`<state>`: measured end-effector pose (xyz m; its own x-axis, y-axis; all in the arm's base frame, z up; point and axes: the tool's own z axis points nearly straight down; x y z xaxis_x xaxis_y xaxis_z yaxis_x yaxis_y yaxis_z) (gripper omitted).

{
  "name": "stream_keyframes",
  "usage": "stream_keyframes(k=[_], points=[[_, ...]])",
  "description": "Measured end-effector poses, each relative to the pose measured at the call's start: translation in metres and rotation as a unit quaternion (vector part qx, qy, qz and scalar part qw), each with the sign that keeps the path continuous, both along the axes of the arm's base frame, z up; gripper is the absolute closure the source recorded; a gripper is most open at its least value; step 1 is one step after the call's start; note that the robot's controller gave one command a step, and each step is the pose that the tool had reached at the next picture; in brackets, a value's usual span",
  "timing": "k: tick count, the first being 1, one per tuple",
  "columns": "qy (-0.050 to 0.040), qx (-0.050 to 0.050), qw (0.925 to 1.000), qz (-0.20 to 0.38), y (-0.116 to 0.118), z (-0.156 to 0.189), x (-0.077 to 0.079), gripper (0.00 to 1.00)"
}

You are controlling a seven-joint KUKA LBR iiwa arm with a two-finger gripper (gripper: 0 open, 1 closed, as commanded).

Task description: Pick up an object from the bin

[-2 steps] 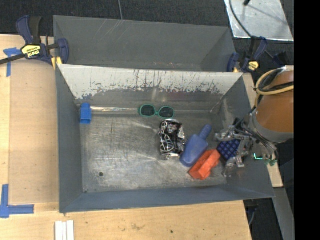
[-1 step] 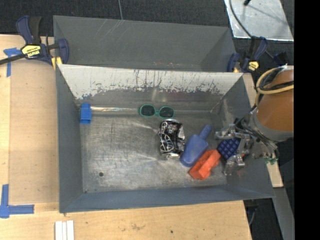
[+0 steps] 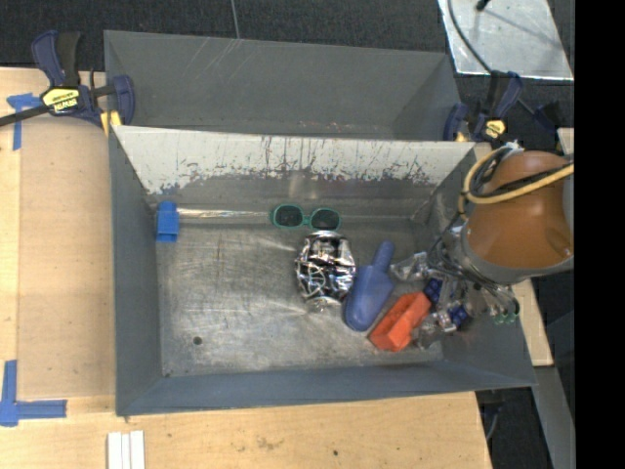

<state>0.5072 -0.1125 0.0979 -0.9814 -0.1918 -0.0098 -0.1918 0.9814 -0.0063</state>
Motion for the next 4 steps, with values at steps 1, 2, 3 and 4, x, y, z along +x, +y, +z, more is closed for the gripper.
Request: stream_keyframes(k=[1,2,3,4], points=[[-0.0103,-0.006,0.9910,0.133,0.013,-0.016,0.017,0.00],[-0.0098,-0.006,0.9883,0.152,0.019,-0.016,0.024,0.00],[-0.0160,-0.007,0.9785,0.205,0.014,-0.015,0.024,0.00],[-0.0127,-0.006,0.9504,0.311,0.018,-0.019,-0.005,1.00]])
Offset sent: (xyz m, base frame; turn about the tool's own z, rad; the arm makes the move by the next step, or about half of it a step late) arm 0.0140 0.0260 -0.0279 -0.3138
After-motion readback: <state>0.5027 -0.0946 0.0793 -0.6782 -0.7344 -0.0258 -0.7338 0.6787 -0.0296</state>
